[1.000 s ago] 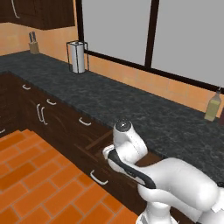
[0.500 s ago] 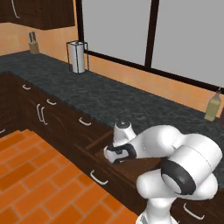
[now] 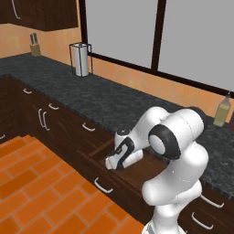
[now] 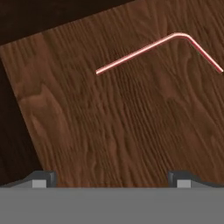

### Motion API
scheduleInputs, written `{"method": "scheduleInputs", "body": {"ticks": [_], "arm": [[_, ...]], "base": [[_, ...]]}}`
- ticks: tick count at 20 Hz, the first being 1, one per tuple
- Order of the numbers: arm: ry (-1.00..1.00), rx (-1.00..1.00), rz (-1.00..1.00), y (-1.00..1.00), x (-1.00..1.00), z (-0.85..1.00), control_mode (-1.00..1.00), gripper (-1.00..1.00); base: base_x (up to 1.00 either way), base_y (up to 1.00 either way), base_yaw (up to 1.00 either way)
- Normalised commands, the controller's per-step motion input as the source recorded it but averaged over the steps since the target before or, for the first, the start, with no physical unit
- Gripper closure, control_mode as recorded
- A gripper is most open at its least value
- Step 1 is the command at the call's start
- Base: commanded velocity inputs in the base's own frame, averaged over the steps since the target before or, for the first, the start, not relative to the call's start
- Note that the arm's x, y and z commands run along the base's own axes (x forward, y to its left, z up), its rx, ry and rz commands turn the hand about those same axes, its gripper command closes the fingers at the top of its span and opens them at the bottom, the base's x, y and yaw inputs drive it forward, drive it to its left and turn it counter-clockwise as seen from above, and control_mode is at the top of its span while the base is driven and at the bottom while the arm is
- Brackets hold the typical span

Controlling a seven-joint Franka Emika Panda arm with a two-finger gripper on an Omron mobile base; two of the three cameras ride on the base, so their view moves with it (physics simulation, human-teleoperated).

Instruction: Take a straw from the drawer in front and place it inside the glass cup on the dining counter.

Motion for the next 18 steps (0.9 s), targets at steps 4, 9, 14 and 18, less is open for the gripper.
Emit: {"method": "scheduleInputs", "body": {"ticks": [4, 9, 14, 18], "arm": [[0.08, 0.00, 0.00, 0.45, 0.00, -0.34, -1.00, -1.00], [0.08, 0.02, 0.00, 0.68, -0.12, -0.23, -1.00, -1.00], [0.06, 0.01, 0.00, 0.96, -0.44, -0.13, -1.00, -1.00], [-0.02, 0.00, -0.05, 0.24, -0.42, 0.18, -1.00, -1.00]], "base": [[0.00, 0.00, 0.00], [0.00, 0.00, 0.00], [0.00, 0.00, 0.00], [0.00, 0.00, 0.00]]}}
